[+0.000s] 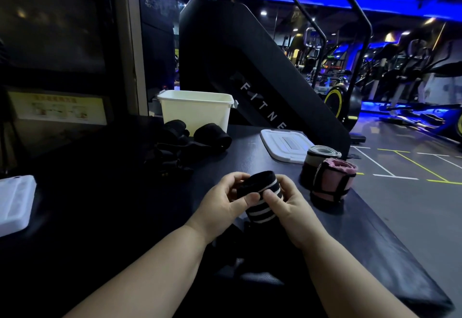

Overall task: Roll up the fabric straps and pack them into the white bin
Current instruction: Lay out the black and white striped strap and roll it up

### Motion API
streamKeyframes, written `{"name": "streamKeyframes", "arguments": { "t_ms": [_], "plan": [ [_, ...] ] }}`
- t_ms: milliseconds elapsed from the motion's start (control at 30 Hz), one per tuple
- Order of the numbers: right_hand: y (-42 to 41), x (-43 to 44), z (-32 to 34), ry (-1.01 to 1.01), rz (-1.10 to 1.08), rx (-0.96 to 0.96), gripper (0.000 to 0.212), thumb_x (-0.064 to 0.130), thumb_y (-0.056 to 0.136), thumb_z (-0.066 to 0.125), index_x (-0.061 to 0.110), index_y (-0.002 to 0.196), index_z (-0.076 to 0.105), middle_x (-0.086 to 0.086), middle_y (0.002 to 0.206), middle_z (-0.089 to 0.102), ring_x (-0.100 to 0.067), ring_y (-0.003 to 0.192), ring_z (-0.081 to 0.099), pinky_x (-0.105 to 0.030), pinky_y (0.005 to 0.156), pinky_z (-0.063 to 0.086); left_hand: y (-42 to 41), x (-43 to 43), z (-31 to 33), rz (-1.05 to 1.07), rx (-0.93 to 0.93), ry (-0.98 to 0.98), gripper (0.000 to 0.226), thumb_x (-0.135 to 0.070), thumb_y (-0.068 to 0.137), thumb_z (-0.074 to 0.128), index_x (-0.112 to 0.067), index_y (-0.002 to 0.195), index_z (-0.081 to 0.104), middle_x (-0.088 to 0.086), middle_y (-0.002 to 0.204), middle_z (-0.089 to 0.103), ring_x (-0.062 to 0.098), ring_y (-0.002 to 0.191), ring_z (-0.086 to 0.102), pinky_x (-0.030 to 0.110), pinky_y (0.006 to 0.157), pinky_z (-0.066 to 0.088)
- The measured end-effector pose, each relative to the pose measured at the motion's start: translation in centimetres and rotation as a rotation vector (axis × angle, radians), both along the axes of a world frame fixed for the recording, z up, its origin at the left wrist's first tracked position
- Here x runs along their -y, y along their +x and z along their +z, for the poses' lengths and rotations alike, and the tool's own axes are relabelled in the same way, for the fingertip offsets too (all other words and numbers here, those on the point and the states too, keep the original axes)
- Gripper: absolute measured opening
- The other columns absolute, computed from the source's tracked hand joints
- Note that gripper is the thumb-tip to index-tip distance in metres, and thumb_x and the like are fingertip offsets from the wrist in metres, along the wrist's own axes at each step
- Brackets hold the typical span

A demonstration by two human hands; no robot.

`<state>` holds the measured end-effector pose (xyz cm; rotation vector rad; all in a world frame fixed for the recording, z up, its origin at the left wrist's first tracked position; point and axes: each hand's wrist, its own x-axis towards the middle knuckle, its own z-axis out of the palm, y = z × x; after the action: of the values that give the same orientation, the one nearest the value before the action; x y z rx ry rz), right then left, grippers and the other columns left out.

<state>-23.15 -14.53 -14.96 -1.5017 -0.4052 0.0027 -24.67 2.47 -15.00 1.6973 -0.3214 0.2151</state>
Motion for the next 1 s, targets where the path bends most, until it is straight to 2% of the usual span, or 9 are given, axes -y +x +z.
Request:
{"name": "streamKeyframes", "arguments": {
  "t_ms": [133, 267, 367, 467, 600, 733, 867, 933, 1000],
  "plan": [
    [-0.2, 0.2, 0.3, 0.016, 0.005, -0.032, 0.076, 0.033, 0.054, 0.083, 0.021, 0.121, 0.051, -0.007, 0.105, 0.065, -0.015, 0.087, 0.069, -0.03, 0.072, 0.055, 0.1, 0.1, 0.1, -0.007, -0.037, -0.184, 0.046, -0.019, 0.091, 0.067, -0.025, 0.133, 0.052, -0.002, 0.127, 0.06, 0.004, 0.113, 0.06, 0.023, 0.097, 0.049],
    [-0.5, -0.1, 0.4, 0.037, 0.005, -0.041, 0.062, 0.013, 0.061, 0.081, 0.022, 0.116, 0.054, -0.007, 0.099, 0.067, -0.017, 0.086, 0.068, -0.031, 0.073, 0.055, 0.2, 0.0, 0.1, -0.098, -0.092, -0.326, 0.047, -0.022, 0.081, 0.063, -0.025, 0.128, 0.056, 0.005, 0.122, 0.063, 0.017, 0.111, 0.064, 0.031, 0.091, 0.053],
    [-0.7, -0.2, 0.6, 0.062, -0.005, -0.039, 0.057, 0.011, 0.063, 0.08, 0.025, 0.114, 0.057, -0.004, 0.093, 0.068, -0.019, 0.084, 0.068, -0.033, 0.072, 0.057, 0.2, 0.0, 0.1, -0.092, -0.062, -0.253, 0.043, -0.035, 0.078, 0.061, -0.026, 0.12, 0.058, 0.003, 0.117, 0.065, 0.01, 0.101, 0.065, 0.024, 0.084, 0.052],
    [-0.8, -0.1, 0.7, 0.037, -0.038, -0.005, 0.059, 0.0, 0.067, 0.082, 0.026, 0.114, 0.058, 0.0, 0.091, 0.069, -0.014, 0.081, 0.068, -0.027, 0.069, 0.055, 0.4, -0.2, -0.1, -0.012, 0.003, -0.156, 0.051, -0.059, 0.075, 0.061, -0.033, 0.119, 0.06, 0.003, 0.126, 0.059, 0.008, 0.11, 0.061, 0.02, 0.088, 0.049],
    [-0.6, 0.1, 0.7, 0.02, -0.13, 0.051, 0.066, -0.005, 0.066, 0.083, 0.026, 0.118, 0.055, -0.005, 0.103, 0.067, -0.01, 0.084, 0.068, -0.02, 0.069, 0.053, 0.4, -0.4, -0.1, -0.011, 0.03, -0.121, 0.04, -0.053, 0.082, 0.056, -0.045, 0.121, 0.057, -0.007, 0.121, 0.057, -0.001, 0.11, 0.057, 0.012, 0.087, 0.045],
    [-0.4, 0.1, 0.6, 0.04, -0.174, 0.077, 0.065, 0.0, 0.061, 0.087, 0.021, 0.112, 0.053, -0.006, 0.103, 0.069, -0.014, 0.087, 0.069, -0.023, 0.07, 0.054, 0.4, -0.3, -0.3, 0.037, 0.026, -0.091, 0.045, -0.067, 0.077, 0.053, -0.034, 0.107, 0.064, 0.002, 0.111, 0.062, 0.011, 0.098, 0.06, 0.024, 0.086, 0.05],
    [0.0, 0.4, 0.1, 0.013, -0.214, 0.113, 0.062, 0.014, 0.051, 0.085, 0.017, 0.105, 0.054, -0.003, 0.101, 0.068, -0.011, 0.09, 0.066, -0.029, 0.082, 0.055, 0.9, -0.3, -0.4, 0.113, 0.006, 0.028, 0.022, -0.039, 0.095, 0.054, -0.019, 0.093, 0.062, 0.003, 0.096, 0.062, 0.015, 0.089, 0.057, 0.038, 0.091, 0.047],
    [0.1, 0.5, 0.0, -0.075, -0.229, 0.155, 0.06, 0.012, 0.051, 0.088, 0.021, 0.101, 0.056, -0.002, 0.098, 0.067, -0.009, 0.088, 0.064, -0.027, 0.081, 0.054, 0.9, -0.2, -0.4, 0.095, -0.023, 0.005, 0.015, -0.03, 0.091, 0.053, -0.022, 0.097, 0.064, 0.001, 0.098, 0.065, 0.017, 0.094, 0.06, 0.04, 0.094, 0.047],
    [0.1, 0.4, -0.1, -0.146, -0.231, 0.186, 0.062, 0.001, 0.057, 0.089, 0.023, 0.102, 0.053, 0.001, 0.097, 0.065, -0.003, 0.086, 0.064, -0.02, 0.079, 0.051, 1.0, -0.1, -0.4, 0.077, -0.072, -0.051, 0.024, -0.03, 0.085, 0.051, -0.026, 0.102, 0.067, 0.0, 0.106, 0.067, 0.018, 0.104, 0.061, 0.042, 0.1, 0.047]
  ]
}}
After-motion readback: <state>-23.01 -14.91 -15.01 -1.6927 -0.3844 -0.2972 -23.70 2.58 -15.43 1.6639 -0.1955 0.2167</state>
